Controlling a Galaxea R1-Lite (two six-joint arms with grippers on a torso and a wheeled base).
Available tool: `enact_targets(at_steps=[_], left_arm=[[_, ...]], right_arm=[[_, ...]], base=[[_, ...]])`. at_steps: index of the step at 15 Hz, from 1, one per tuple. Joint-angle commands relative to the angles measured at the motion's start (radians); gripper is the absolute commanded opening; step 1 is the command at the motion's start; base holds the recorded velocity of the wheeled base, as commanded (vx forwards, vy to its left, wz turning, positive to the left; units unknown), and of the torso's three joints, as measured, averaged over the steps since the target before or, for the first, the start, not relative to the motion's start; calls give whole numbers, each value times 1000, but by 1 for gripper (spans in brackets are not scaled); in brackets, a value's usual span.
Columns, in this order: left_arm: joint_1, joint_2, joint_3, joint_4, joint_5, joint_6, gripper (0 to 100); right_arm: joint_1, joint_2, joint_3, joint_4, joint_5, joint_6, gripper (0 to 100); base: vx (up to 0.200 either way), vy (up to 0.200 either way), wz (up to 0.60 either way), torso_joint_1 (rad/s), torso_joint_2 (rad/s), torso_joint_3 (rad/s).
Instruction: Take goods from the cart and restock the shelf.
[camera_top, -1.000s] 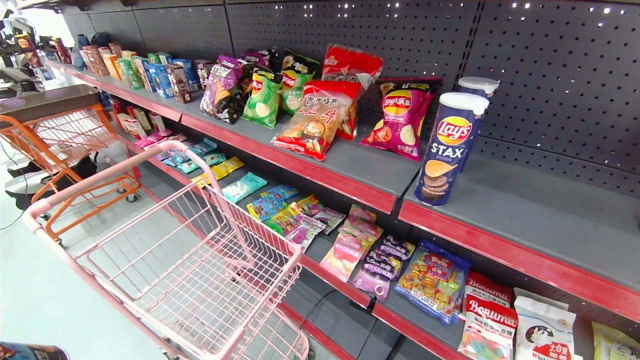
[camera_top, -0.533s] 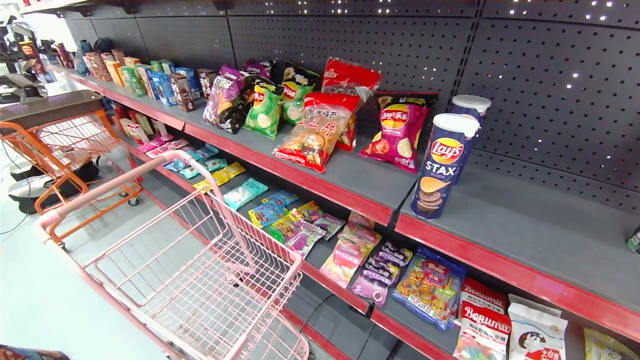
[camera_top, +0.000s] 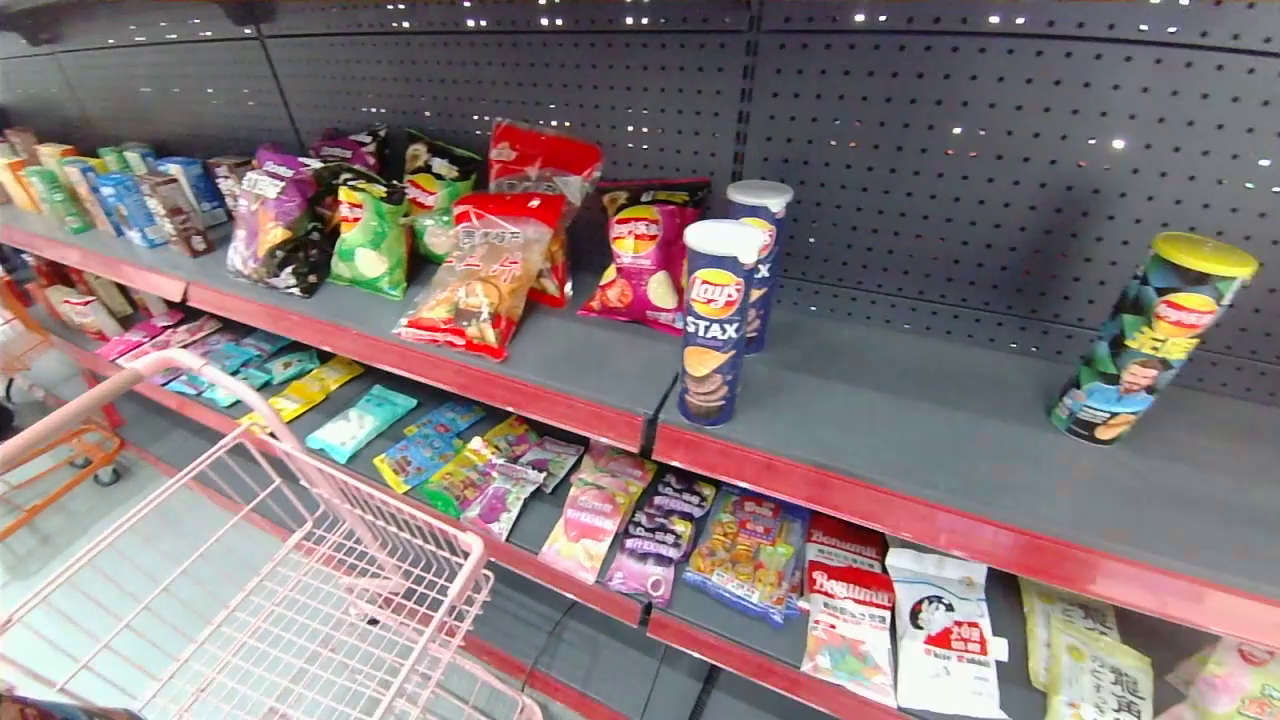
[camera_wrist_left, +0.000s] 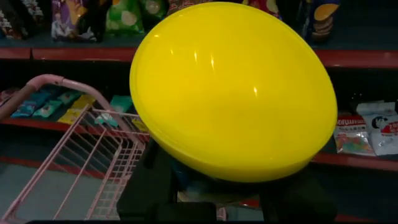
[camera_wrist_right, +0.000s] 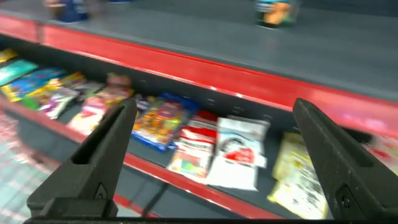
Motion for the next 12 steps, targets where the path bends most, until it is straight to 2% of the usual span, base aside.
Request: enact_targets(at_steps=[1, 6, 12], left_arm=[[0, 1, 3, 0, -1, 0, 0], [-1, -21, 13, 3, -4, 0, 0], [-4, -22, 41, 6, 4, -9, 0]], right_arm=[[1, 0, 0, -1, 0, 0, 100], [1, 0, 0, -1, 0, 0, 100], [1, 0, 0, -1, 0, 0, 100]], base=[[0, 0, -600, -2, -2, 2], [0, 0, -600, 4, 0, 2], [0, 0, 0, 0, 0, 0]])
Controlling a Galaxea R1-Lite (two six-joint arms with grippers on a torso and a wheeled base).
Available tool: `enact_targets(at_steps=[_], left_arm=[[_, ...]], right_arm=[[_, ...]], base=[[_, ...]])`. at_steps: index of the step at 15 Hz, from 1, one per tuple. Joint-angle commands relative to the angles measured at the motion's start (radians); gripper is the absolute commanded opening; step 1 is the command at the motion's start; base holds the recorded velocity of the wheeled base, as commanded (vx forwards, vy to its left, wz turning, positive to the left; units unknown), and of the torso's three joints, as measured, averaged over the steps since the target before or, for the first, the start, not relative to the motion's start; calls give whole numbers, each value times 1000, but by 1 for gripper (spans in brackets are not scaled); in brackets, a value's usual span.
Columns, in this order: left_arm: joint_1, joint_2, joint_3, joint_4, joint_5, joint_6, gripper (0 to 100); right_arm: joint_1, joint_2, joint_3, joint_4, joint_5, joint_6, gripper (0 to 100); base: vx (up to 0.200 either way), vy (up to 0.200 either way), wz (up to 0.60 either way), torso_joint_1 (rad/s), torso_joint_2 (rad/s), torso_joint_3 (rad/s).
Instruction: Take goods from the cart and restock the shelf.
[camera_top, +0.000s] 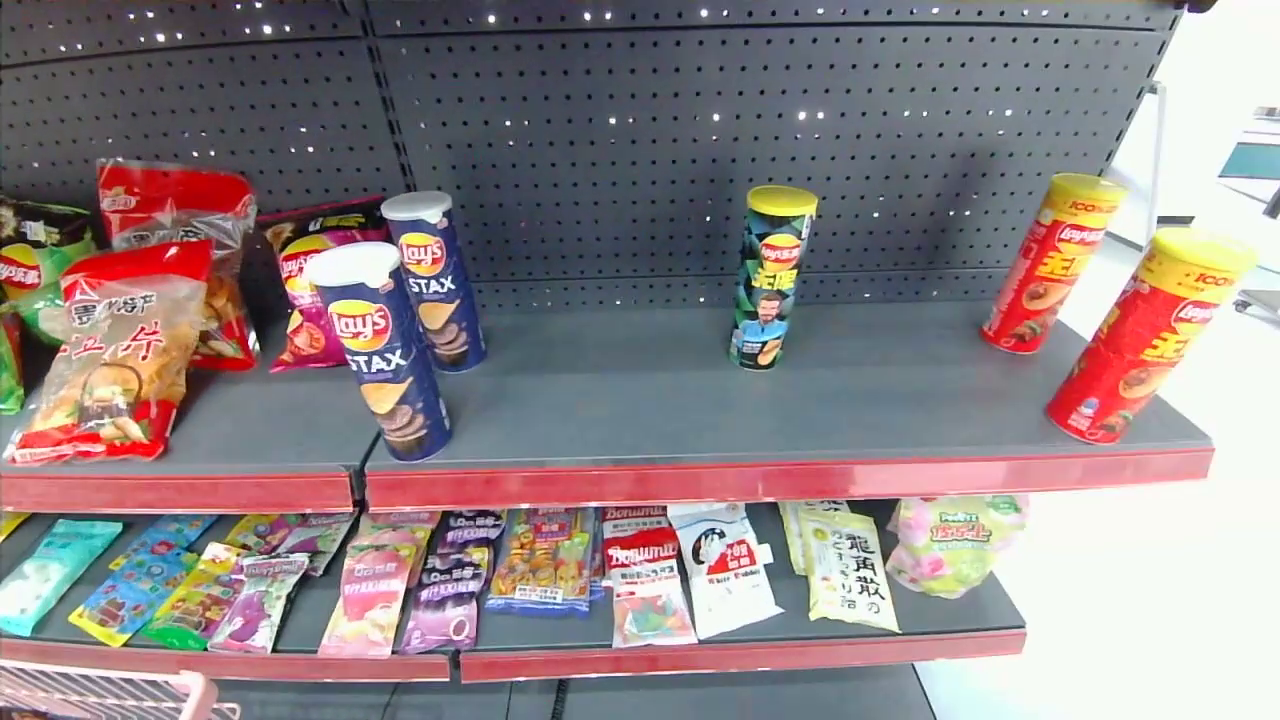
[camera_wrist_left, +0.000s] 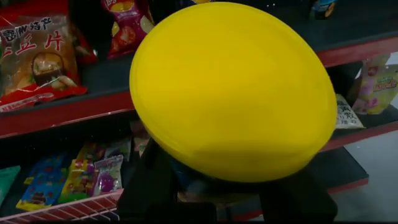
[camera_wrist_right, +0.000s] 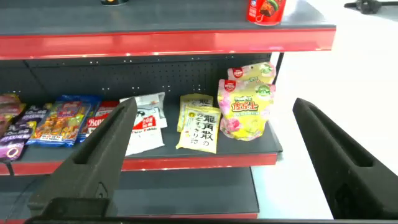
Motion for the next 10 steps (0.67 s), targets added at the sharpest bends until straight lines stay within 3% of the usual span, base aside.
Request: enact_targets(at_steps=[1, 6, 10], left_arm=[[1, 1, 13, -3, 5, 1, 0], [0, -5, 13, -5, 9, 3, 0], [0, -11, 13, -5, 12, 3, 0]], right_arm=[[-1, 0, 0, -1, 0, 0, 100], [-1, 0, 0, -1, 2, -2, 100], [-1, 0, 0, -1, 2, -2, 100]], base=[[0, 0, 0, 0, 0, 0], [0, 0, 0, 0, 0, 0], [200, 0, 0, 1, 1, 2]])
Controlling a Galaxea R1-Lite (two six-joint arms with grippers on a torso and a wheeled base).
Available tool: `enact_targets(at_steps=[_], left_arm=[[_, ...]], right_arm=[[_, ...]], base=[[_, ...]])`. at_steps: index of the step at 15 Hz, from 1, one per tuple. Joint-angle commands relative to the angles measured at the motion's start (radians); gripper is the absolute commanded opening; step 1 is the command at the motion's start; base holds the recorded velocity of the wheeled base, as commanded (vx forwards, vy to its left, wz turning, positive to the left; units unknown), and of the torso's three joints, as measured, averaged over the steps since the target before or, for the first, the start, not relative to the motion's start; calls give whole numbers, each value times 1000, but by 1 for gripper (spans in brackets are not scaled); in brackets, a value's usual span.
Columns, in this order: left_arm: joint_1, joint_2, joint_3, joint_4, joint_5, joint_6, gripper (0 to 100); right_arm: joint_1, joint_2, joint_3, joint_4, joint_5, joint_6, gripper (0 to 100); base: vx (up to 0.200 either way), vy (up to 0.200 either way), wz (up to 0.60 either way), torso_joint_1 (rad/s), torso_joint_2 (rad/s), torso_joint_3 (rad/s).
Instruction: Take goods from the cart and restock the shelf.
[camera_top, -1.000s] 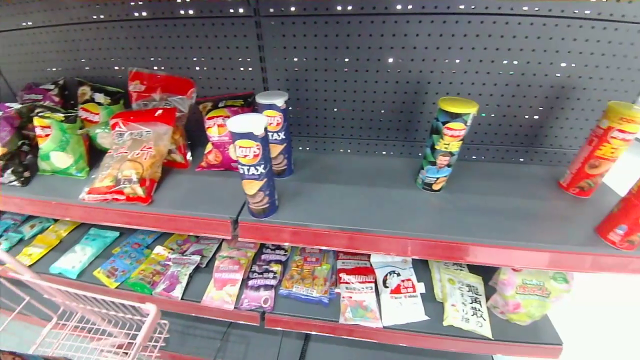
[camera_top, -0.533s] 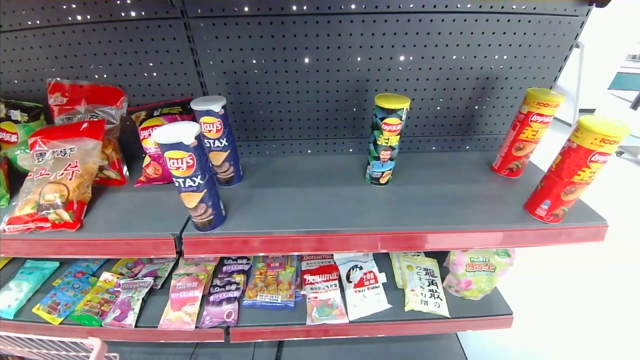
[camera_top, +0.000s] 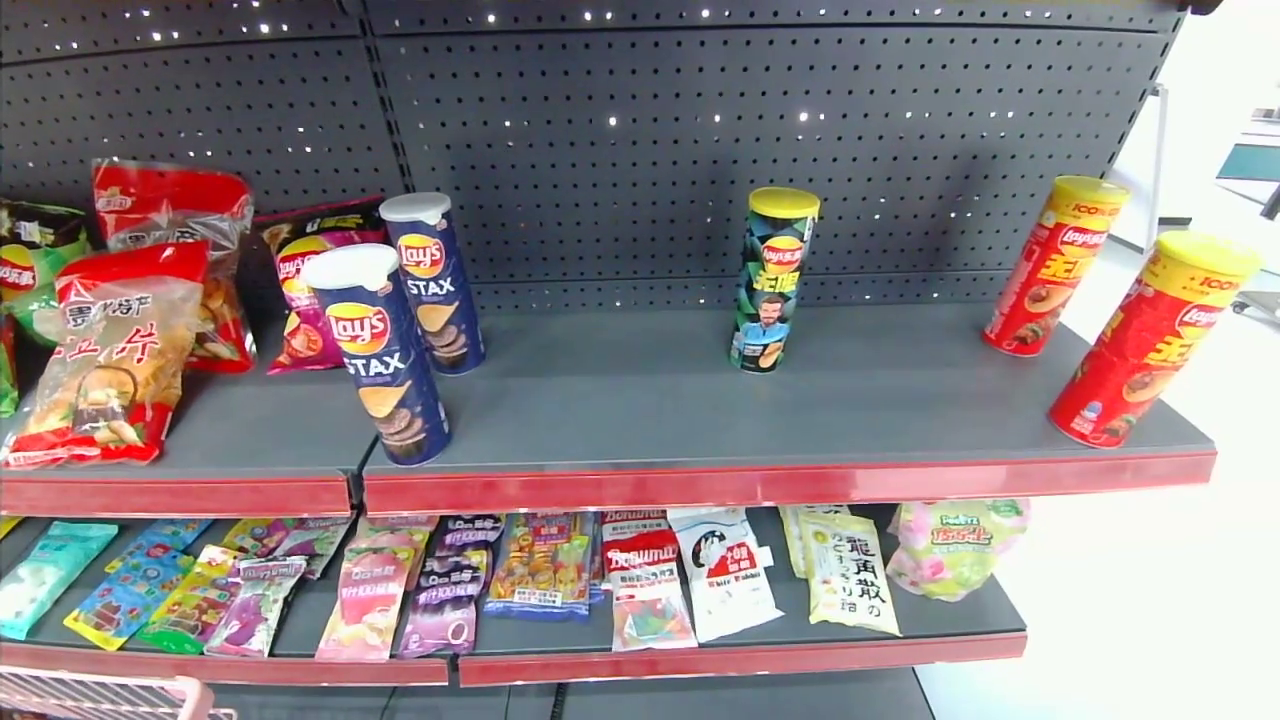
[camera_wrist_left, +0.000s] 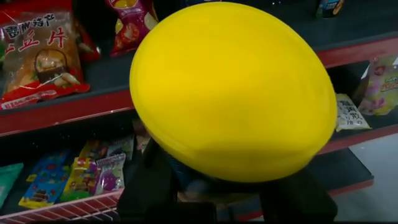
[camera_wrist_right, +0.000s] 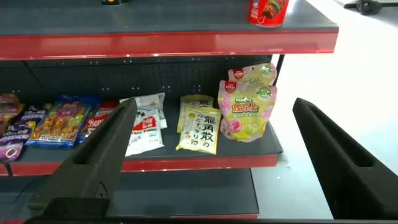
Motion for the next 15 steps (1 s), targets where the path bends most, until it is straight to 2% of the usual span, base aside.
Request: enact_targets(at_steps=[1, 2, 11, 13, 15], left_arm=[[0, -3, 0, 0, -1, 0, 0], [0, -4, 0, 0, 1, 0, 0], [-3, -63, 8, 6, -8, 1, 0], [-5, -72, 2, 46, -15, 8, 0], [-11, -84, 0, 54, -87, 6, 0]], right_arm=[[1, 0, 0, -1, 0, 0, 100], [1, 0, 0, 1, 0, -2, 100], [1, 0, 0, -1, 6, -6, 100], [2, 10, 0, -1, 8, -6, 100], [11, 37, -2, 1, 8, -8, 100]], base=[[200, 0, 0, -7, 2, 2], [200, 0, 0, -22, -7, 2], [0, 0, 0, 0, 0, 0], [0, 0, 0, 0, 0, 0], [0, 0, 0, 0, 0, 0]])
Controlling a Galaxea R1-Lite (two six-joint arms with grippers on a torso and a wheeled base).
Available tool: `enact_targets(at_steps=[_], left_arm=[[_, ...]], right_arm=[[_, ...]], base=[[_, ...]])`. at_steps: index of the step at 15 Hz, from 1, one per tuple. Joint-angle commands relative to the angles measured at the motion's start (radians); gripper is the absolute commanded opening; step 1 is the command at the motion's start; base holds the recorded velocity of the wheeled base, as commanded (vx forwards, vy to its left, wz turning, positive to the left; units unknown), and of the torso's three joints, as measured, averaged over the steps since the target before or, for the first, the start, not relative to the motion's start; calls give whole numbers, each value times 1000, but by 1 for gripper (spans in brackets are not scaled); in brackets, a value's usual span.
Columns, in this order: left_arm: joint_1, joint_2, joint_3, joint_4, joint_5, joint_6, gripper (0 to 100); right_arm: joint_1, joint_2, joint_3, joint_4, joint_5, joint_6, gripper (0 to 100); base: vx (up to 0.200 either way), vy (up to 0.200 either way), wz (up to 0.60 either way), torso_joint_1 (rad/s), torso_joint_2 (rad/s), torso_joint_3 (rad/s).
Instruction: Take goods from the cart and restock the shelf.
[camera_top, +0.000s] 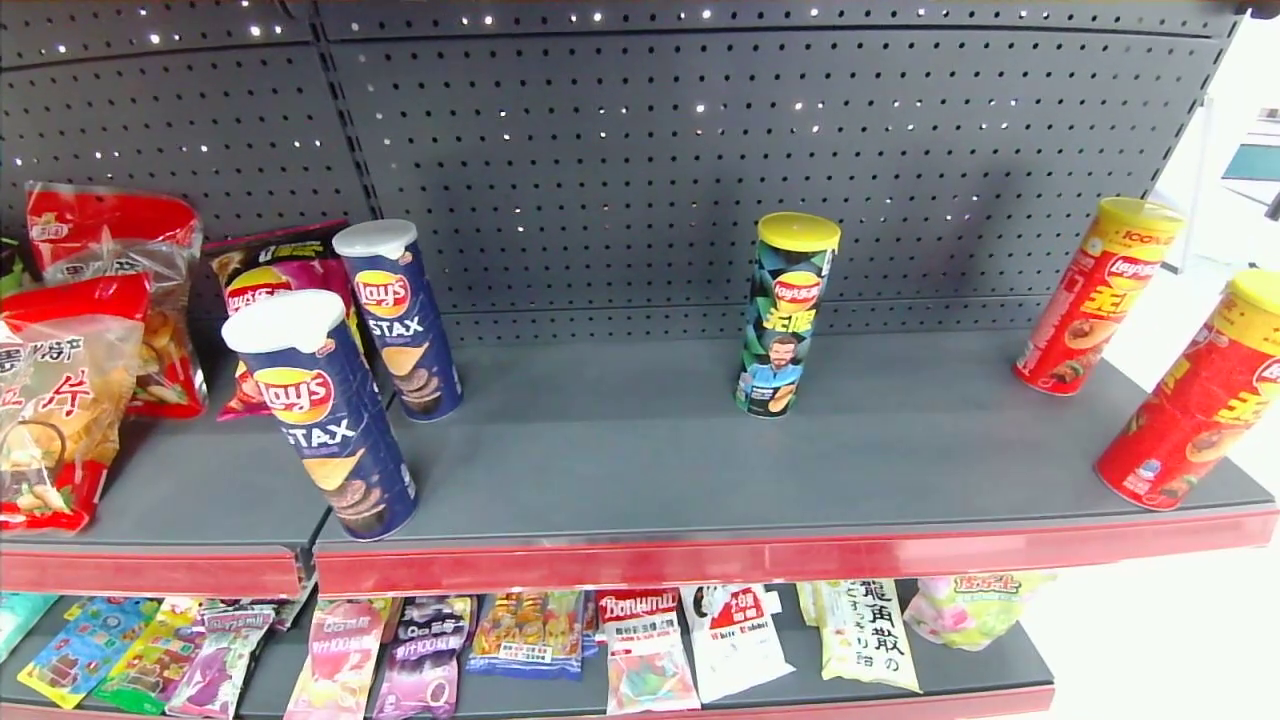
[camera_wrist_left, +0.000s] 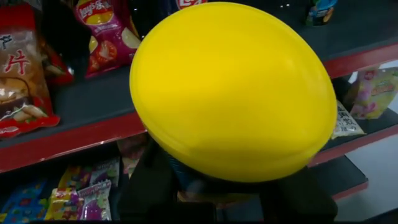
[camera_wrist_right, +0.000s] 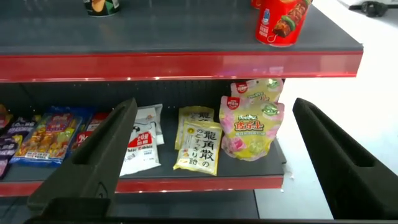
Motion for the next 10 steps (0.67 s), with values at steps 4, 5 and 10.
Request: enact_targets(at_steps=[4, 5, 10], left_arm=[[-4, 11, 9, -6, -53, -21, 0], [-2, 21, 5, -9, -69, -22, 0], [-15, 233, -56, -184, -185, -226, 0]], right_arm=[[-1, 33, -2, -1, 2, -30, 100], [0, 23, -2, -1, 6, -33, 100], [57, 576, -546, -29, 155, 99, 100]], base=[[0, 0, 0, 0, 0, 0], [0, 0, 0, 0, 0, 0], [0, 0, 0, 0, 0, 0]])
